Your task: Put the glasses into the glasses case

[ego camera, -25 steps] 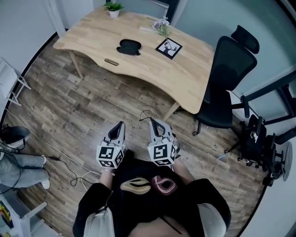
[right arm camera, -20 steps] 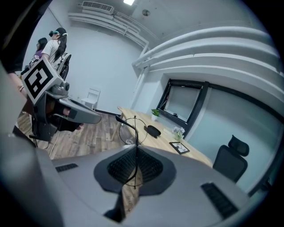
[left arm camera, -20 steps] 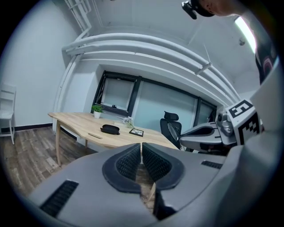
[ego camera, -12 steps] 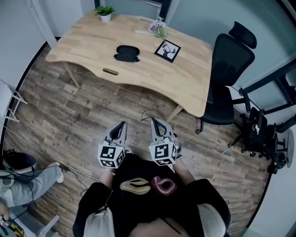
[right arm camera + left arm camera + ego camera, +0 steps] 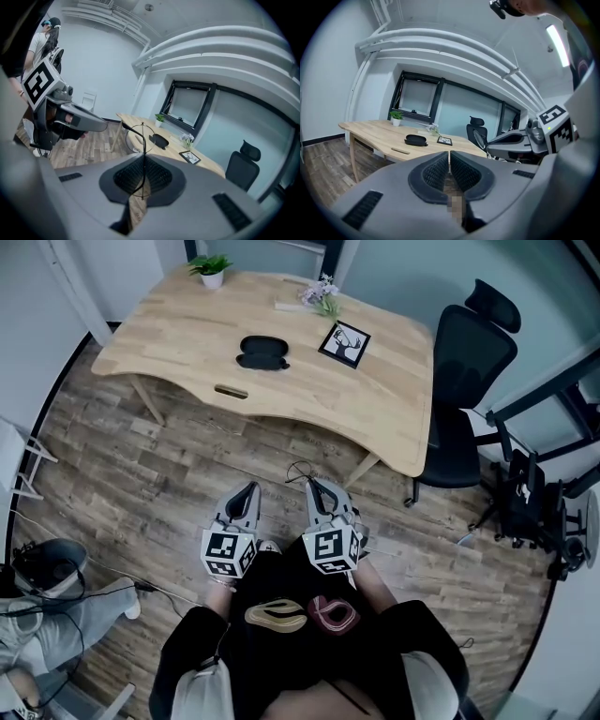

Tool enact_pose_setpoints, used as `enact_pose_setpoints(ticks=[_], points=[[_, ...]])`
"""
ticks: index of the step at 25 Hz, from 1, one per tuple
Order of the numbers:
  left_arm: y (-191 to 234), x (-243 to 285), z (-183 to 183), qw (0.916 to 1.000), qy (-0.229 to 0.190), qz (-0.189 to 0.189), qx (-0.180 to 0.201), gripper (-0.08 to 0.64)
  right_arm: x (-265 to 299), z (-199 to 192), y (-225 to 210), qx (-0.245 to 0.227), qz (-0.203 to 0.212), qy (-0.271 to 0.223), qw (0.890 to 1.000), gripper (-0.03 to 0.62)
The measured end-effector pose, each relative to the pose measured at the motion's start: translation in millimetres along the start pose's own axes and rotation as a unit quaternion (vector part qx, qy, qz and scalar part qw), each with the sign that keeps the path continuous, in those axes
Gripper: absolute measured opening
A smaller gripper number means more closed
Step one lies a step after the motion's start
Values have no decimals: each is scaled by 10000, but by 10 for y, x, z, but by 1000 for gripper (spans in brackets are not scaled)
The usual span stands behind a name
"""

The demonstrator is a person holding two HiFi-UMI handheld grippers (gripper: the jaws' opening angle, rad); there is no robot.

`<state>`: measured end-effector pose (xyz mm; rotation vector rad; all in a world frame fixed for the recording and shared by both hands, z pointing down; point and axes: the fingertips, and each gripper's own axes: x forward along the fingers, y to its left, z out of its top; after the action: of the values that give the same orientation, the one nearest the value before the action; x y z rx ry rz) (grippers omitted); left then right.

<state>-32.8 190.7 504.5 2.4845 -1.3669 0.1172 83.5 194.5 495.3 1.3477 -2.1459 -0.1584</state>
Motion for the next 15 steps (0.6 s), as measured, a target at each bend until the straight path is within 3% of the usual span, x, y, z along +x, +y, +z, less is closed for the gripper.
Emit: enact_pose_setpoints(ticks=[15], points=[[334,-30,-131,9986,84,468,-217,25,341,-5,38,-76,283,24,9996,17]])
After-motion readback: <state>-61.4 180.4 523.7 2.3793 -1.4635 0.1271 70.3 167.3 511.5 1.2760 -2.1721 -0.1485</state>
